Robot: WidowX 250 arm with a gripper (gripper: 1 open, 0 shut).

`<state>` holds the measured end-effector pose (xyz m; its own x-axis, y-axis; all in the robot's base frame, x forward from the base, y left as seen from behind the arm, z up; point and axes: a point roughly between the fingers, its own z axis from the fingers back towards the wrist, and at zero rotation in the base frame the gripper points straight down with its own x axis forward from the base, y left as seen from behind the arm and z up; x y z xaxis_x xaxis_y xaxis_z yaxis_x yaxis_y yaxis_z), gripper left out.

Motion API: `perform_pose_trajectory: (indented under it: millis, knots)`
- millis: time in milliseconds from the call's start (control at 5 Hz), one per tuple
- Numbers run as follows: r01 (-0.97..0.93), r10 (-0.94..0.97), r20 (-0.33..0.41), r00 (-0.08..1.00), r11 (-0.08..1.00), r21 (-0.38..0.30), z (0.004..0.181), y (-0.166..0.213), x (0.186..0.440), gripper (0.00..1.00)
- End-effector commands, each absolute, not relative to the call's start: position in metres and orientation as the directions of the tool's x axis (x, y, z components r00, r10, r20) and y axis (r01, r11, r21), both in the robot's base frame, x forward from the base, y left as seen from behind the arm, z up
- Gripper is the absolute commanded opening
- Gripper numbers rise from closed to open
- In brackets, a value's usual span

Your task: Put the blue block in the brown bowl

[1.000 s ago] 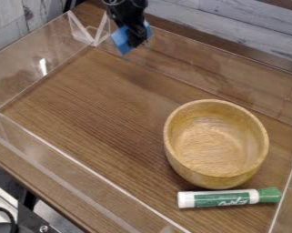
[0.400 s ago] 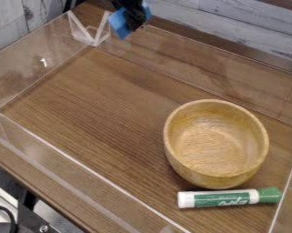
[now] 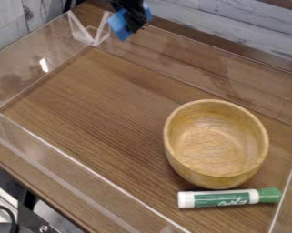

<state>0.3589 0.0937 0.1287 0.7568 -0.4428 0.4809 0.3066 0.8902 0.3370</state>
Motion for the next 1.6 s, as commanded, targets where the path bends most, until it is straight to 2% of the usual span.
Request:
perform_pose_trajectory:
  millis: [0,400,800,1400]
  knots:
    - [0.286,-0.462,0.53,0.711,0.879,0.383,0.159,0.089,0.366,0.0]
    - [0.268,-0.463,0.53,0.711,0.874,0.405,0.164,0.117,0.372,0.0]
    - [0.254,-0.462,0.517,0.72,0.87,0.423,0.158,0.151,0.373,0.0]
    - [0.247,-0.462,0.539,0.704,0.871,0.424,0.161,0.132,0.367,0.0]
